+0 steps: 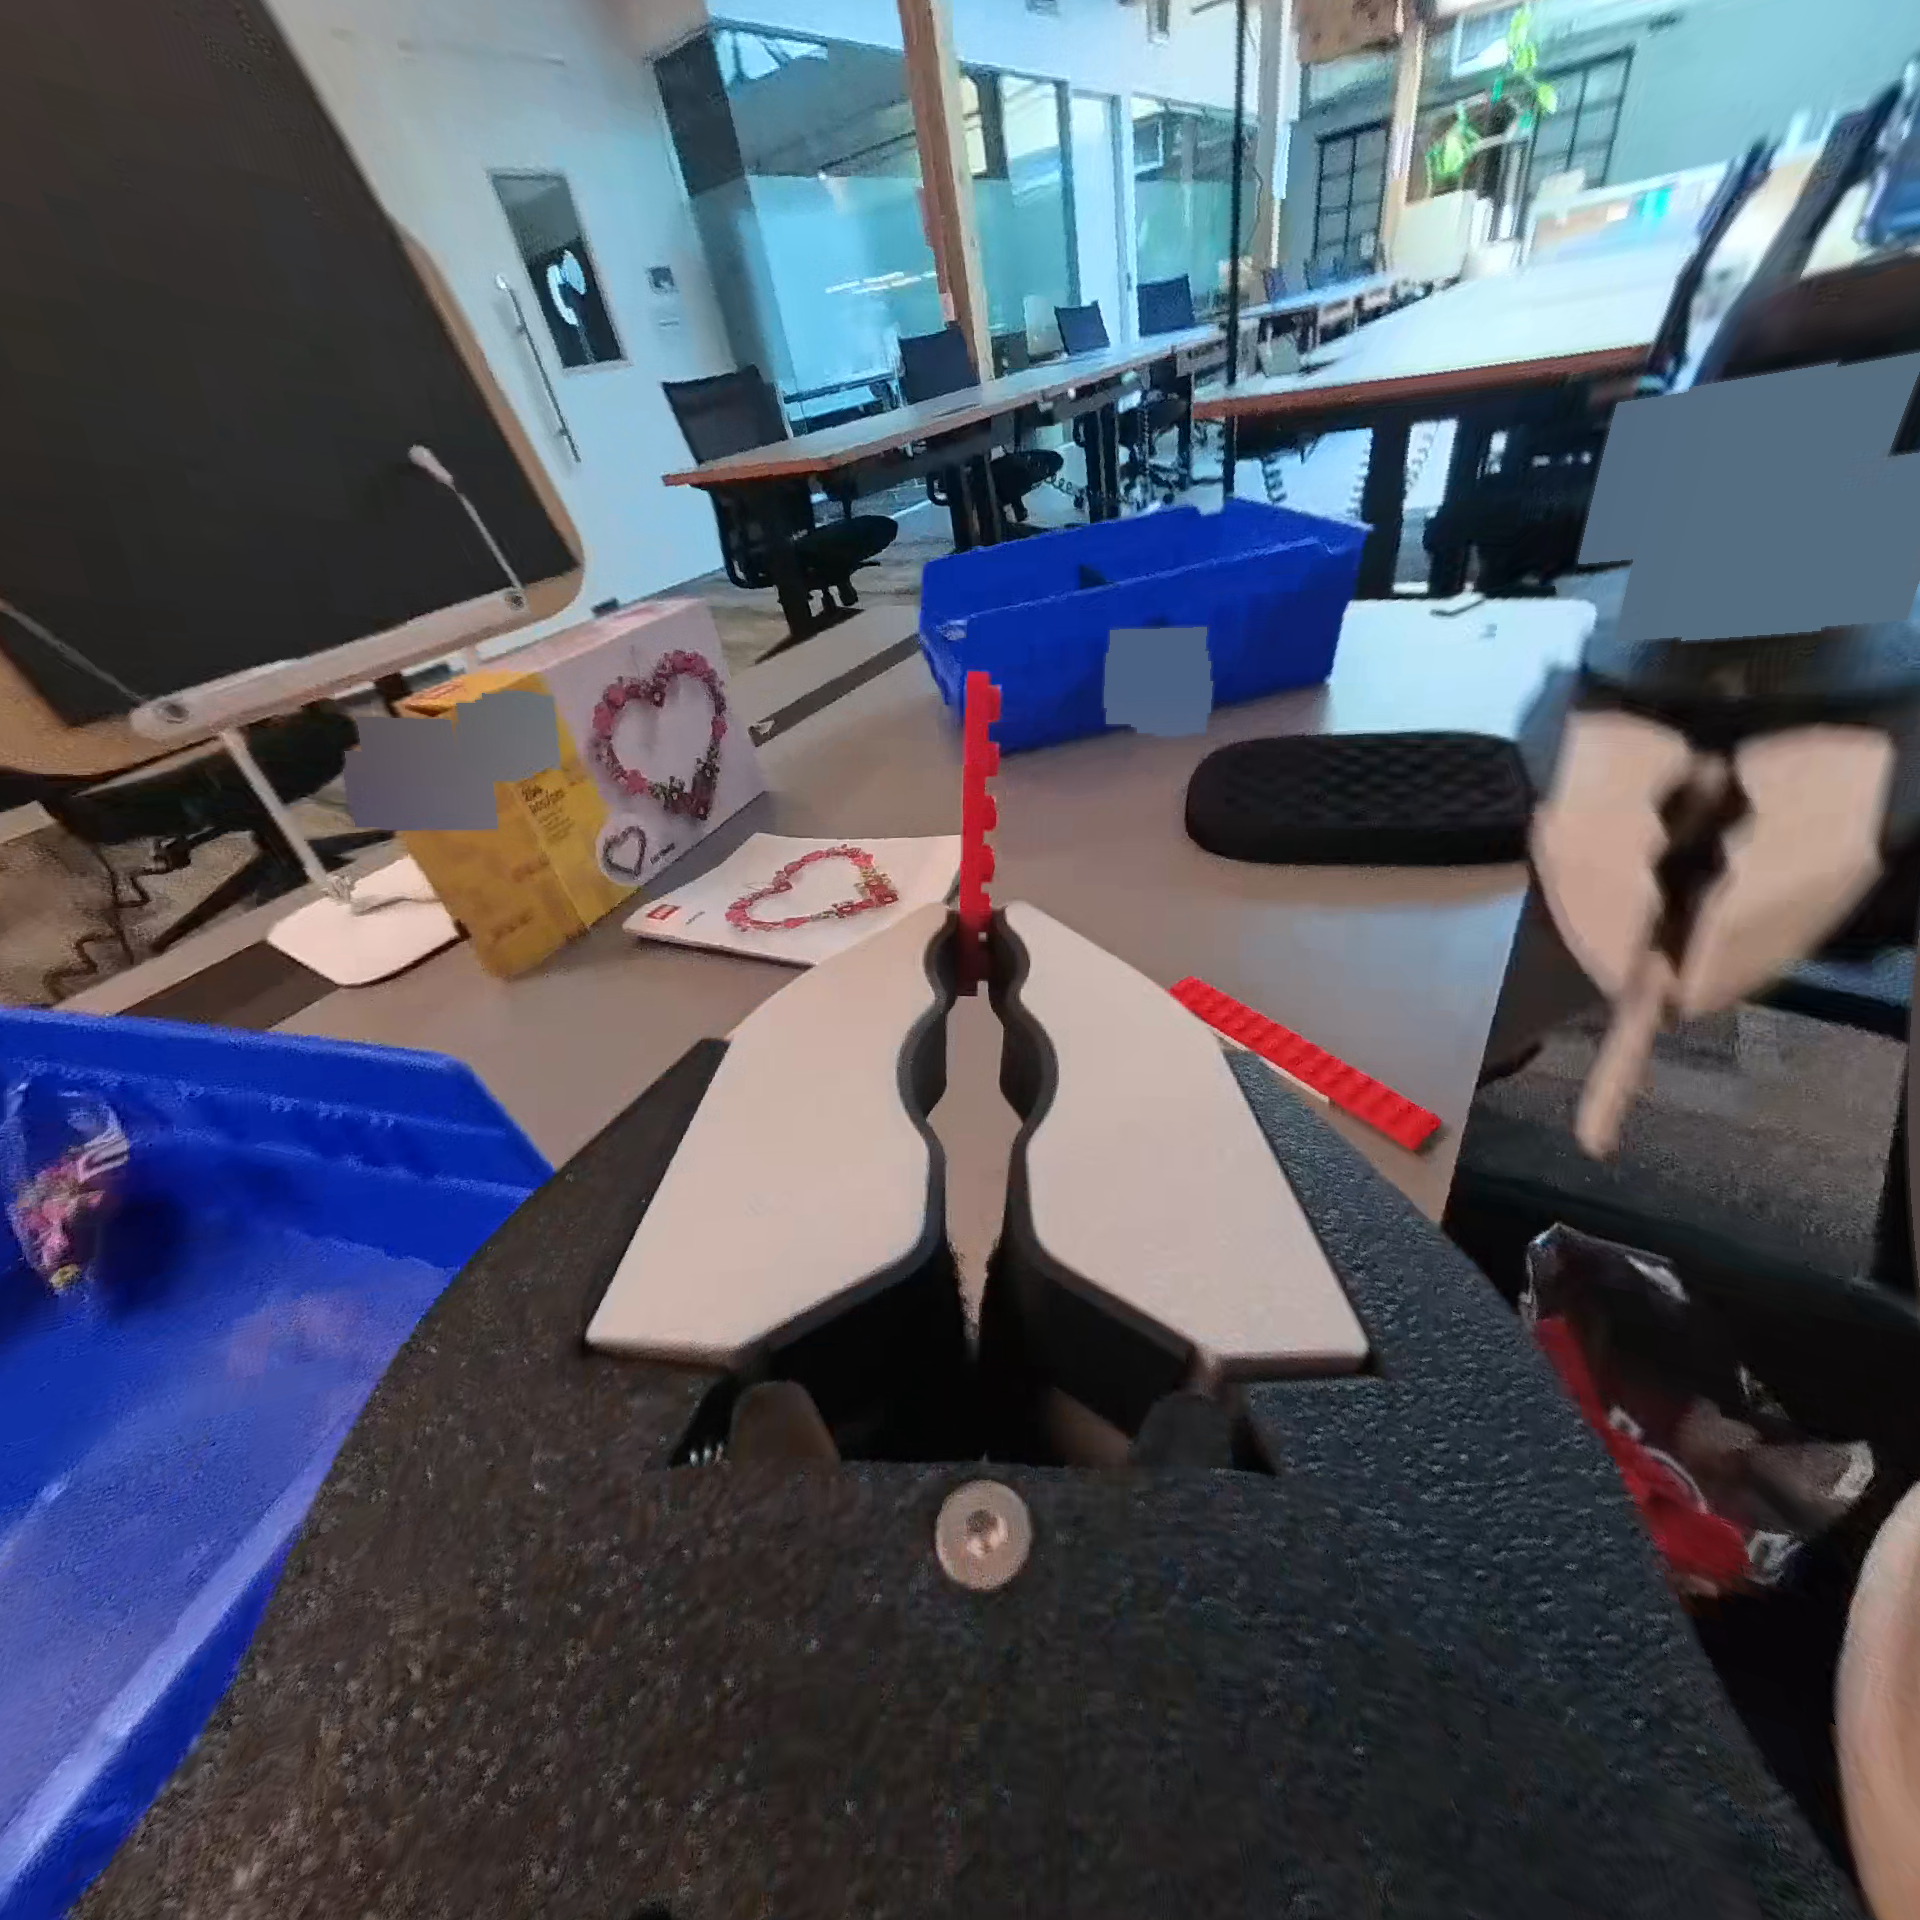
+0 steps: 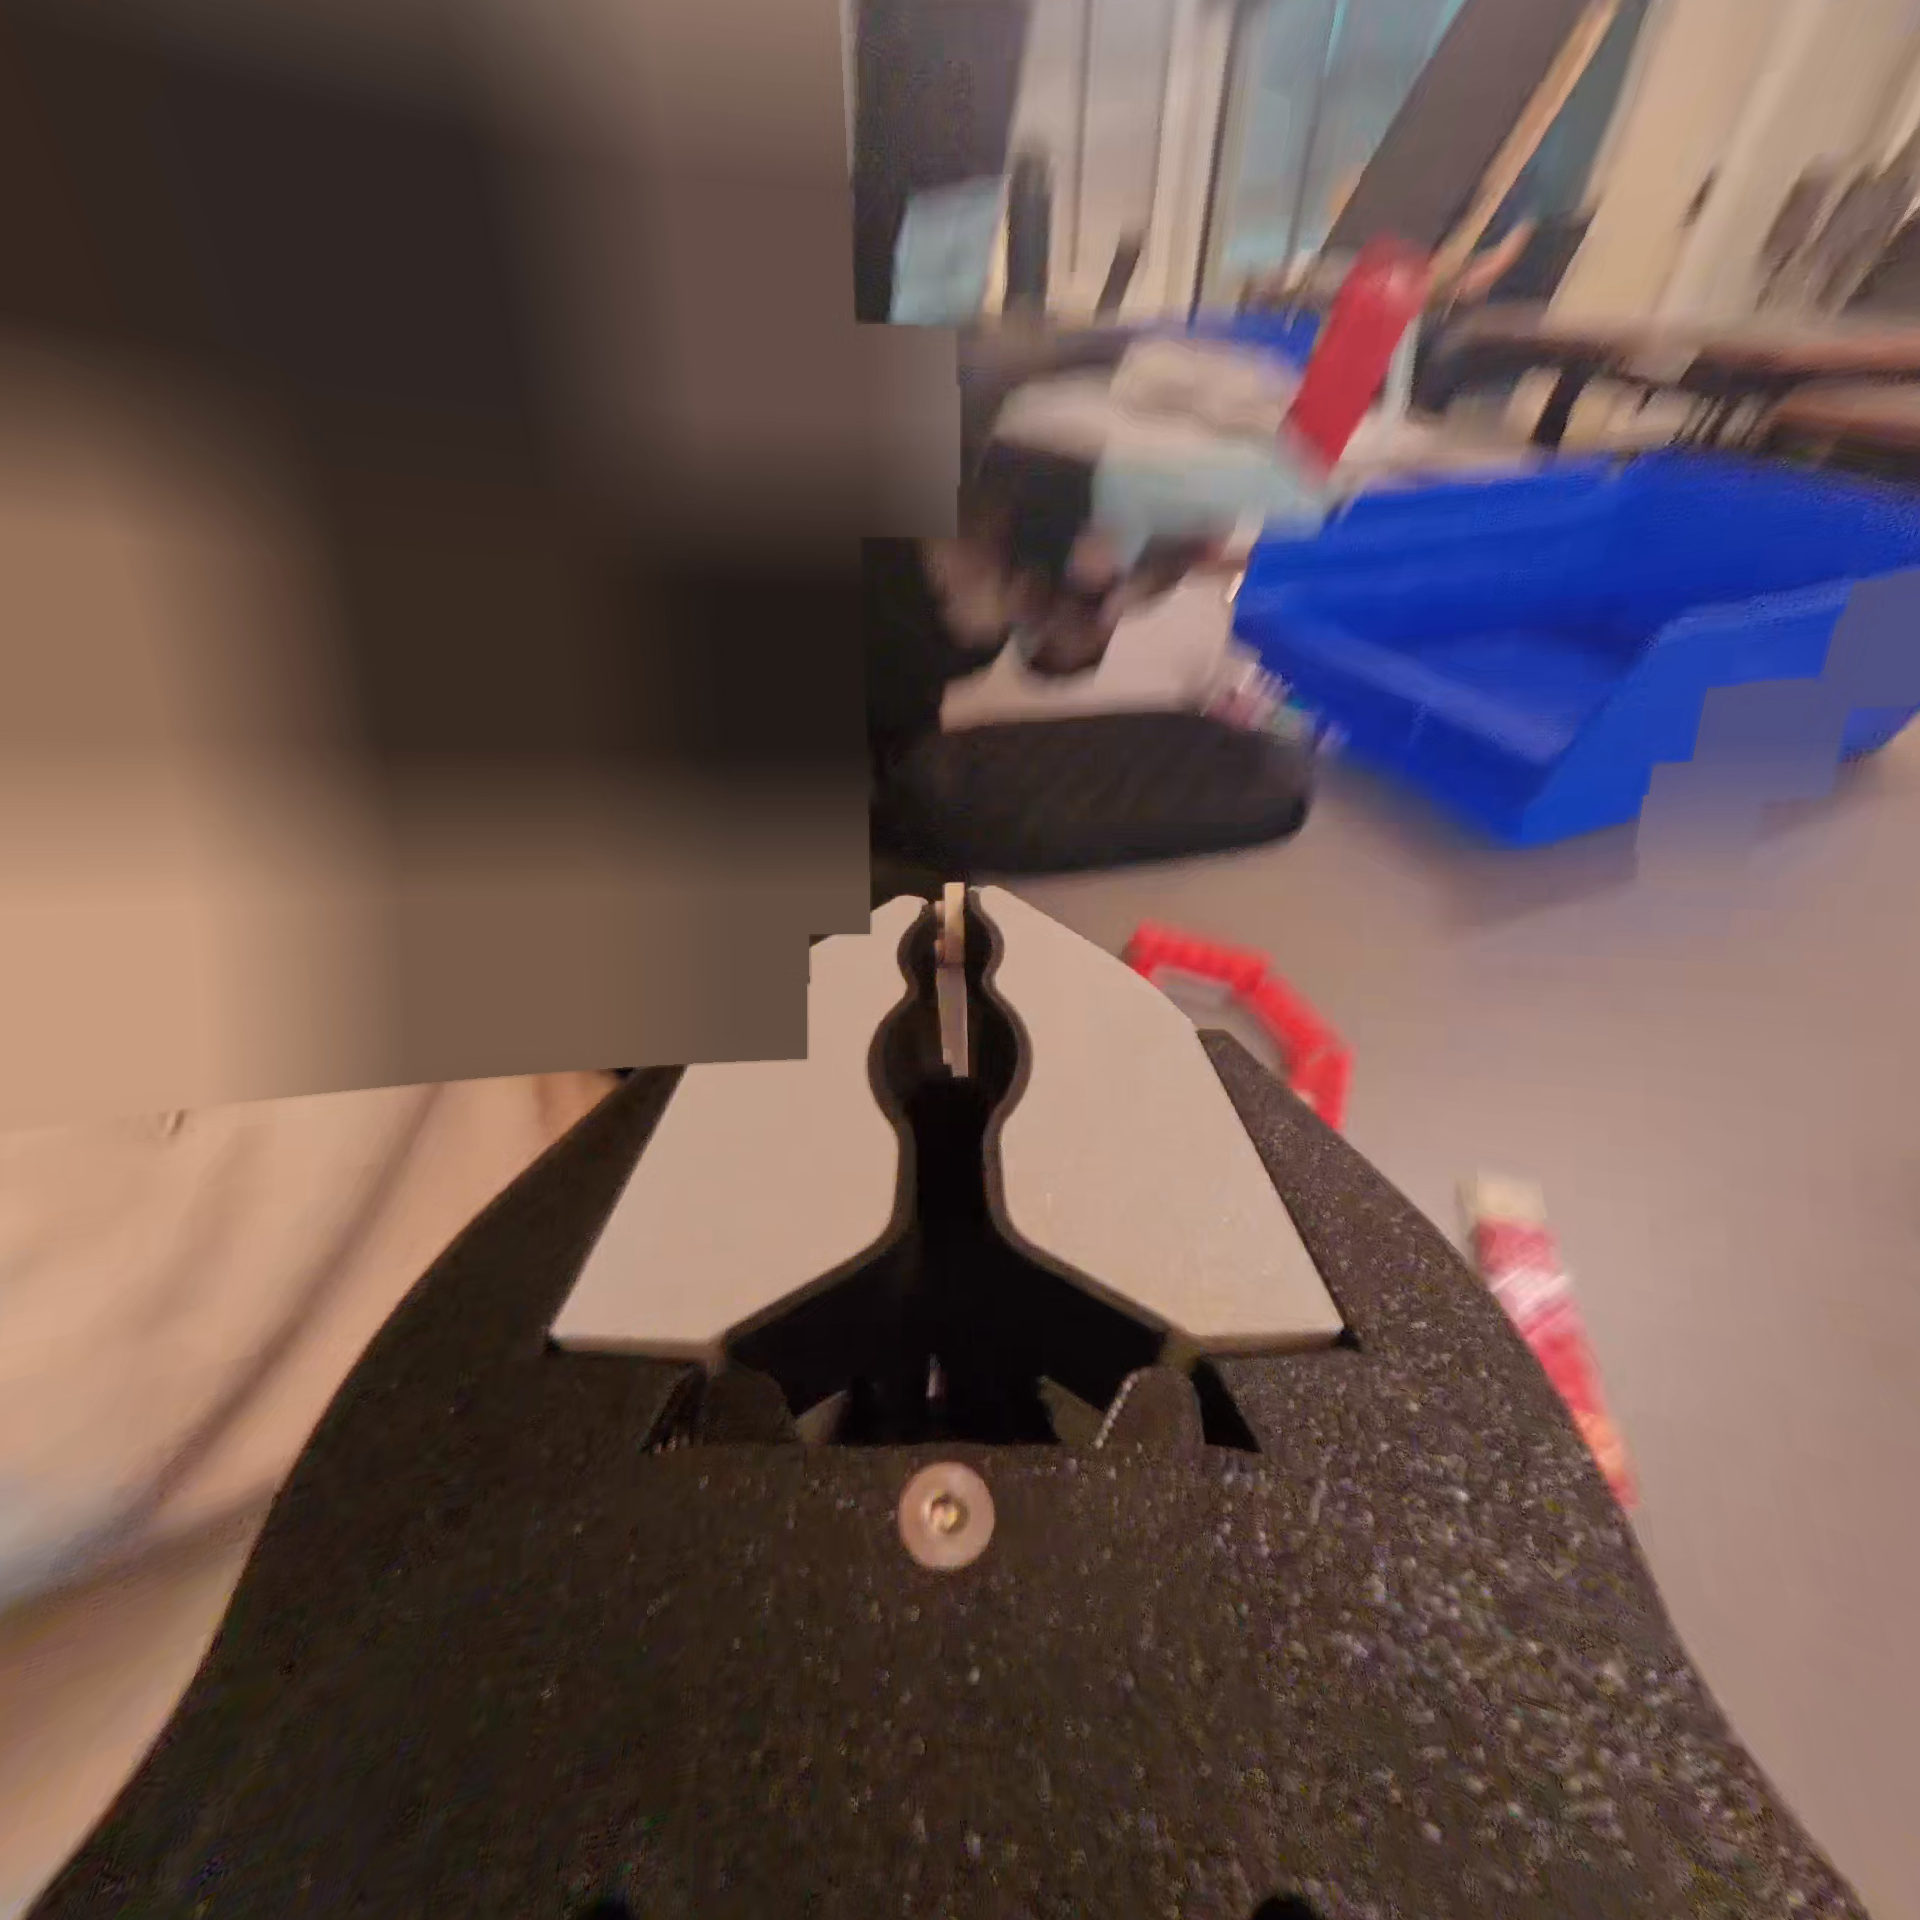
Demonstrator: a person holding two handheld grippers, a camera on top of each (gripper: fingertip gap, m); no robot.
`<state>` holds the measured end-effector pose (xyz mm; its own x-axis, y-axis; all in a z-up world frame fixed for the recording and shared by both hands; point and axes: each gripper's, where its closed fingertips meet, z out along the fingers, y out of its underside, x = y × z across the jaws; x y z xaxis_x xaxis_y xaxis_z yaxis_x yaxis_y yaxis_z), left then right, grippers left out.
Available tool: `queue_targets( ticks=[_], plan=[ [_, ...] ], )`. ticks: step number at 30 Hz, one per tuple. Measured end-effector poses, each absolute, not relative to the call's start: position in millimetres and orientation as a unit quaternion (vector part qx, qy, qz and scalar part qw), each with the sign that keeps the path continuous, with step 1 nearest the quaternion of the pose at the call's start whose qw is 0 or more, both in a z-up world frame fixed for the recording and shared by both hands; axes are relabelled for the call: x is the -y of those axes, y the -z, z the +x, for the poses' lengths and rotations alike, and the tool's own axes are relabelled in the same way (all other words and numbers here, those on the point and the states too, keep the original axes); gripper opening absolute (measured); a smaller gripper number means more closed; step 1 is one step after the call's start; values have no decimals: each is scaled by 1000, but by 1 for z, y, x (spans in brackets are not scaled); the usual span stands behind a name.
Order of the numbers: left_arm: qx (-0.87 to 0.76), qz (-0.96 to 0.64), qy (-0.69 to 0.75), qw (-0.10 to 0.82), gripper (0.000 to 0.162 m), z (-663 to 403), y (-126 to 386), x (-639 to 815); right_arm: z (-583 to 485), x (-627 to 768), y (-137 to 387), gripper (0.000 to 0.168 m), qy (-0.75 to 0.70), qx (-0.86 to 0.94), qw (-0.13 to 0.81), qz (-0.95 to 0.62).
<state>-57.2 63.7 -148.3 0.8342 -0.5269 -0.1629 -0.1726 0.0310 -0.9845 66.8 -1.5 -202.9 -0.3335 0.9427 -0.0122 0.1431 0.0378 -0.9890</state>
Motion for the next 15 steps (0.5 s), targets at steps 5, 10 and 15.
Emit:
queue_targets(
  ticks=[5,10,15],
  plan=[
    [-261,-671,108,685,5,-59,140,-59,88,37,300,4,-461,669,283,-510],
    [-301,-674,105,666,5,-40,150,-57,92,23,326,34,-384,692,293,-536],
    [-394,-657,161,622,5,-2,171,-40,84,11,279,34,-401,678,350,-507]
  ],
)
